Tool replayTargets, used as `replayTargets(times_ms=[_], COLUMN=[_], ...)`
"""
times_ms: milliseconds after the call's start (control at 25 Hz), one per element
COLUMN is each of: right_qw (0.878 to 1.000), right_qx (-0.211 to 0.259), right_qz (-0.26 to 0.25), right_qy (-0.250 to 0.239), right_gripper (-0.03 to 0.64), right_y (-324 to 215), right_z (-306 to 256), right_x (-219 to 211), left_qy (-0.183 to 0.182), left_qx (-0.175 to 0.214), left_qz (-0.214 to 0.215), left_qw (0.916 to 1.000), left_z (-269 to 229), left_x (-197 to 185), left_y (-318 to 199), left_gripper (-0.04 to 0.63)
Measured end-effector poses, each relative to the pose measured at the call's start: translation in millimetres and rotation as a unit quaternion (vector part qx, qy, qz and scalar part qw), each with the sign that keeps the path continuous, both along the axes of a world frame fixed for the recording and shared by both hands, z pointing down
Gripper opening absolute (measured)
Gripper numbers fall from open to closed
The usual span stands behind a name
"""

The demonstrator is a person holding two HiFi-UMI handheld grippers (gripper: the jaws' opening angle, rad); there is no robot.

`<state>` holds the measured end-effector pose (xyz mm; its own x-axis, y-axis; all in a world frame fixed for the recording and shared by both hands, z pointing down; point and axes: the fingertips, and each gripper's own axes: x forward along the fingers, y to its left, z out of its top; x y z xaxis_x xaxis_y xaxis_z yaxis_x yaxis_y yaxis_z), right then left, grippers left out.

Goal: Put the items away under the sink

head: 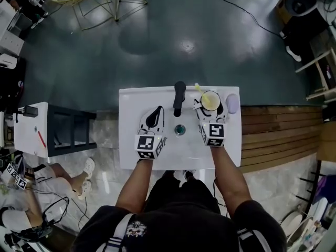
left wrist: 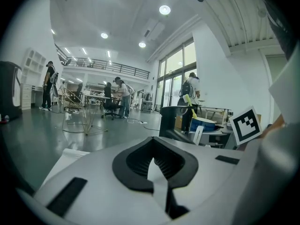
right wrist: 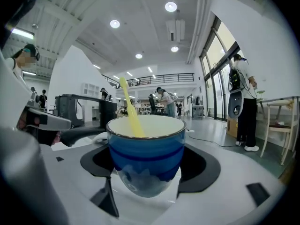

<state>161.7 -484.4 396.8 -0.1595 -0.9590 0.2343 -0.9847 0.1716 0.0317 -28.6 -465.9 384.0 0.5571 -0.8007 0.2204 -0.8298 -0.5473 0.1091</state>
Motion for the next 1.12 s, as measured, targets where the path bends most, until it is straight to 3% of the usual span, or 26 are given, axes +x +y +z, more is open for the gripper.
replayTargets(times_ms=[800,1120], right_qw=[0.997,0.996], right_qx=[0.019,0.019], right_qz=[-0.075,-0.084], right_qy=[-0.013,-0.006], right_gripper=[0.394,0.394], right_y=[105,156], right_z=[-44,-52], right_x=[-29,-40], left_qy=[0.005,0.009], left_qx=[0.014,0.012], left_qz=[-0.062,-0.059], left_qw=[0.998,0.9982], left_z=[-39,-43], left_x=[3,-11], left_y=[107,154], left_gripper=[0.003,0.003])
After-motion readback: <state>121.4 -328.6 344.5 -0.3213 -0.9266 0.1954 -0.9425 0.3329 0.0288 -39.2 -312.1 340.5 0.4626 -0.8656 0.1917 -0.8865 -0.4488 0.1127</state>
